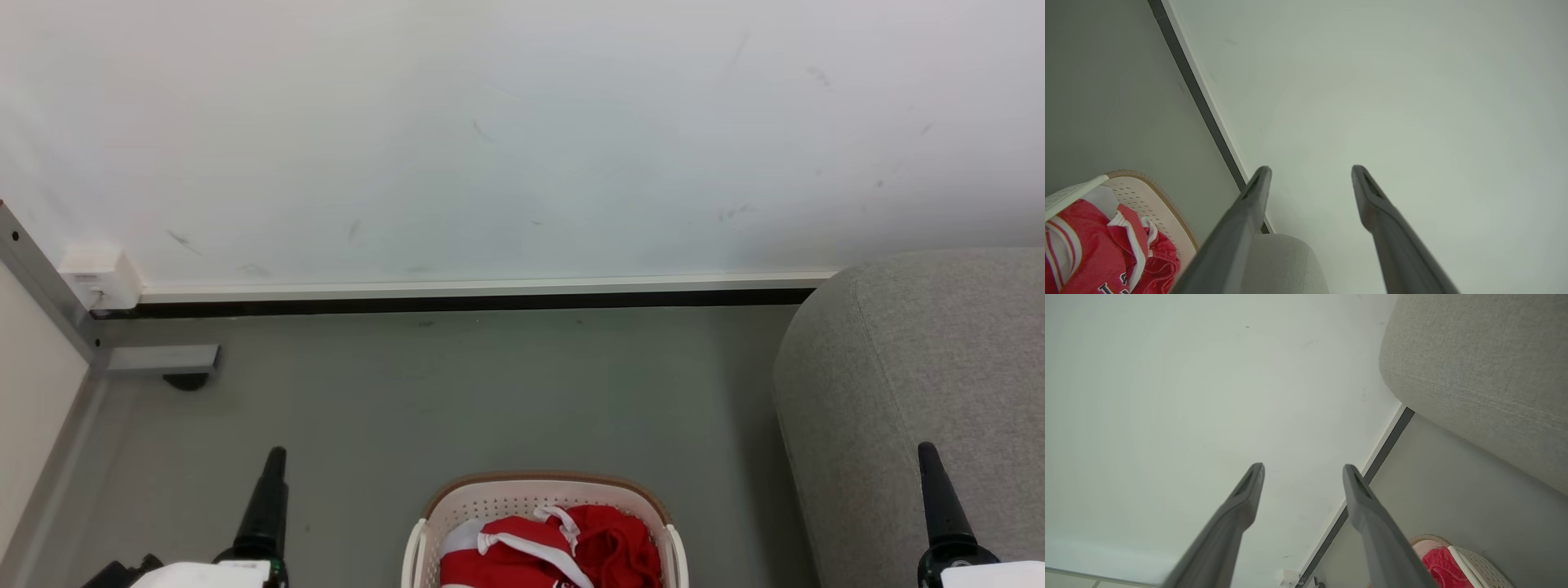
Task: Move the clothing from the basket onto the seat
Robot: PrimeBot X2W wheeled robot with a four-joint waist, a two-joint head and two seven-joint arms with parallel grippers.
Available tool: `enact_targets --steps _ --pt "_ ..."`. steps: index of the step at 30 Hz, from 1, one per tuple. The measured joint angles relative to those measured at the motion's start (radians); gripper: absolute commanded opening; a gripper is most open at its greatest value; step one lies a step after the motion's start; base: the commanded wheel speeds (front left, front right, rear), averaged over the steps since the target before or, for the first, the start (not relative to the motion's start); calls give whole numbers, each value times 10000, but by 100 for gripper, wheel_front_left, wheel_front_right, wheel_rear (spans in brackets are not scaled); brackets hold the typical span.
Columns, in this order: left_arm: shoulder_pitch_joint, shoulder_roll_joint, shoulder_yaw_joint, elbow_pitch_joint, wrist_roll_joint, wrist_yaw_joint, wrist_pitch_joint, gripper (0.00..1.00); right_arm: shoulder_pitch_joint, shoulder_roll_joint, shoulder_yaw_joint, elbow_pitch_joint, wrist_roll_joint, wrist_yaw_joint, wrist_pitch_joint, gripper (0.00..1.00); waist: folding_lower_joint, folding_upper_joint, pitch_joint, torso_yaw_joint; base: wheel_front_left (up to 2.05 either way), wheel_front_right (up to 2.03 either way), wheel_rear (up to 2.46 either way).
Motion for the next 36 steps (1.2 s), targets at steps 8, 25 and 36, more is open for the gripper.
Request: enact_targets --steps 8,25,36 --pt "101 2 -253 -217 1628 357 -347 100 110 -13 332 -353 -2359 0 -318 100 0 0 18 -25 0 0 0" --pt "203 12 -577 -337 4995 899 -966 100 315 -58 709 -665 -5841 0 -934 100 0 0 28 -74 0 0 0" --pt "320 19 -775 -529 6761 1057 -1304 100 407 -58 813 -788 -7499 0 -1285 100 0 0 29 -84 0 0 0"
